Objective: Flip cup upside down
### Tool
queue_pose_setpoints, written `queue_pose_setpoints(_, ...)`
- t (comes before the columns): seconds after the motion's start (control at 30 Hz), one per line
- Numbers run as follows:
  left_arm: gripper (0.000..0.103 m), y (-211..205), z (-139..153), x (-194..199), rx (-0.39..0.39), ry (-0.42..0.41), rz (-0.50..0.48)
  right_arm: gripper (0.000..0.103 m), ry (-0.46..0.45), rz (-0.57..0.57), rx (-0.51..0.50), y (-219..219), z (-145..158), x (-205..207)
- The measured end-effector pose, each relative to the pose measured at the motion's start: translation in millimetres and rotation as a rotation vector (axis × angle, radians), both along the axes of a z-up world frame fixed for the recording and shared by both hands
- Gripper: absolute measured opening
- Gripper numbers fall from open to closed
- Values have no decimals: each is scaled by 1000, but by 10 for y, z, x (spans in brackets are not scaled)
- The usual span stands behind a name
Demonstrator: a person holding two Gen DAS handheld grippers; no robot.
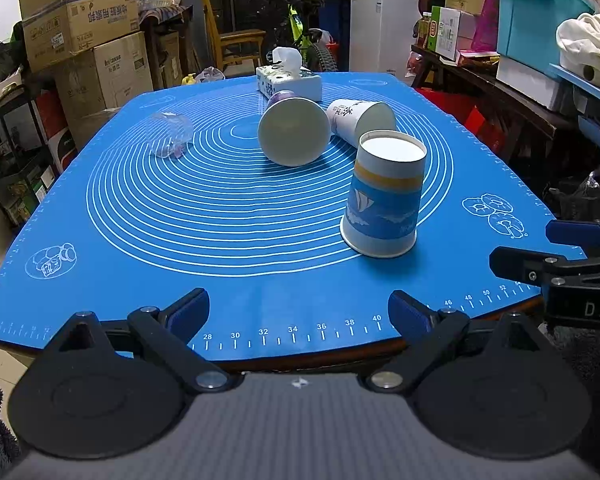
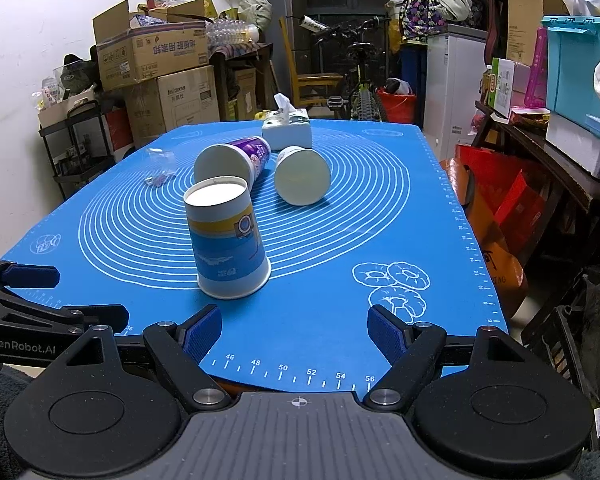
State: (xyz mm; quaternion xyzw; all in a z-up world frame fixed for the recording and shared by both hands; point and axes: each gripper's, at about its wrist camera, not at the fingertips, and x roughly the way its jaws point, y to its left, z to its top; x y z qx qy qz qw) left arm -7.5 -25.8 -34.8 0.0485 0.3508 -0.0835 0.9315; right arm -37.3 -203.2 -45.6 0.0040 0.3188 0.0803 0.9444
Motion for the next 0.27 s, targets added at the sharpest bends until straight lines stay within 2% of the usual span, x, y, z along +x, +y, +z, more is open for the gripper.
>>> queue_pose_setpoints(0.27, 95, -10, -19, 22, 2, 4, 1, 83, 0, -2, 8, -22, -3, 9)
